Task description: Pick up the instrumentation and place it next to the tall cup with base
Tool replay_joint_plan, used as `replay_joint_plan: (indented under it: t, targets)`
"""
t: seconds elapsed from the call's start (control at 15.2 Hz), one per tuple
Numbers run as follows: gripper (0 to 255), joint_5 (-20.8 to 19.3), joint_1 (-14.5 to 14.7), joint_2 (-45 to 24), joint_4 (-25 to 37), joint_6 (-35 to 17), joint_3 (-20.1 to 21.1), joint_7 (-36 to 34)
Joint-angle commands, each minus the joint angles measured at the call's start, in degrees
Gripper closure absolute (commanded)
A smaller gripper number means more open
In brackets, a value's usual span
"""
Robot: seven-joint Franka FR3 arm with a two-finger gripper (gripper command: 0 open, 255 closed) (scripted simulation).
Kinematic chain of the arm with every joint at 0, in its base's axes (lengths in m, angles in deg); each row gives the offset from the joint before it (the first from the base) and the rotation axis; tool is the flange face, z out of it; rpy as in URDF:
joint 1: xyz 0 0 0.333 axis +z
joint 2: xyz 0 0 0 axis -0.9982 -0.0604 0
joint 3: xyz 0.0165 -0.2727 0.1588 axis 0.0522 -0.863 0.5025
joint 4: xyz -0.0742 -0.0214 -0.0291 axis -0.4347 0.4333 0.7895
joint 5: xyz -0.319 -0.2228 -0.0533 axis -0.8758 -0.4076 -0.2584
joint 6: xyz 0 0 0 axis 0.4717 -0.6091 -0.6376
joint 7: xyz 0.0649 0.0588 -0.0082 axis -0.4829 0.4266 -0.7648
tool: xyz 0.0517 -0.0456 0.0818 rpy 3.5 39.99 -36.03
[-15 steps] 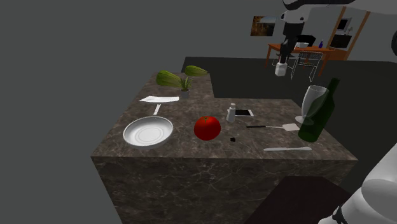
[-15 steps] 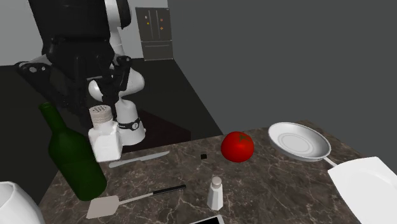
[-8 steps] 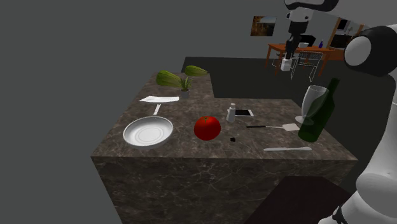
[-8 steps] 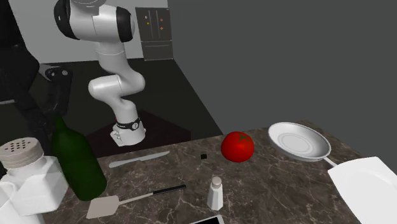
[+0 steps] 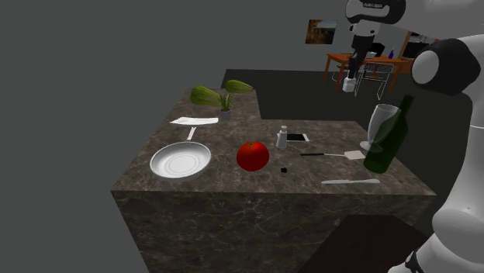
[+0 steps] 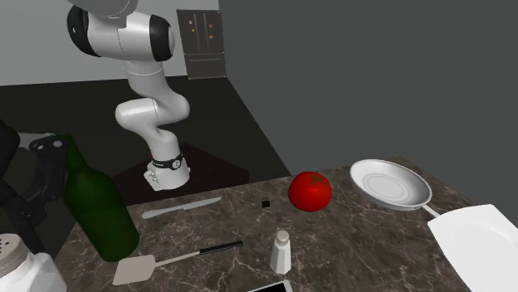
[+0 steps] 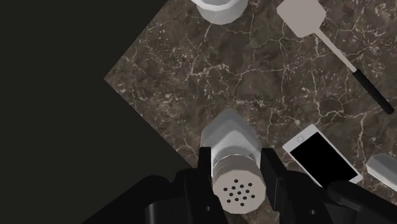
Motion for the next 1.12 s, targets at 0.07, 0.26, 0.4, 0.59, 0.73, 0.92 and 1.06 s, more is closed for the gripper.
replay_joint_plan:
  t: [0.07, 0.26, 0.4, 0.59, 0.73, 0.92, 1.06]
  targets:
    - [255, -0.44, 0.56, 1.36, -4.40, -3.10, 0.00, -0.19]
    - [255, -0.77, 0.99, 2.32, -8.17, -5.93, 0.02, -0.40]
    - [255, -0.94, 1.23, 2.82, -10.46, -7.73, 0.04, -0.52]
    - [255, -1.14, 1.51, 3.40, -13.63, -10.33, 0.07, -0.69]
    - [255, -1.23, 1.66, 3.68, -15.59, -12.00, 0.10, -0.79]
    - [255, -1.33, 1.85, 3.96, -18.31, -14.44, 0.14, -0.91]
    - [255, -1.37, 1.95, 4.07, -20.00, -16.03, 0.17, -0.99]
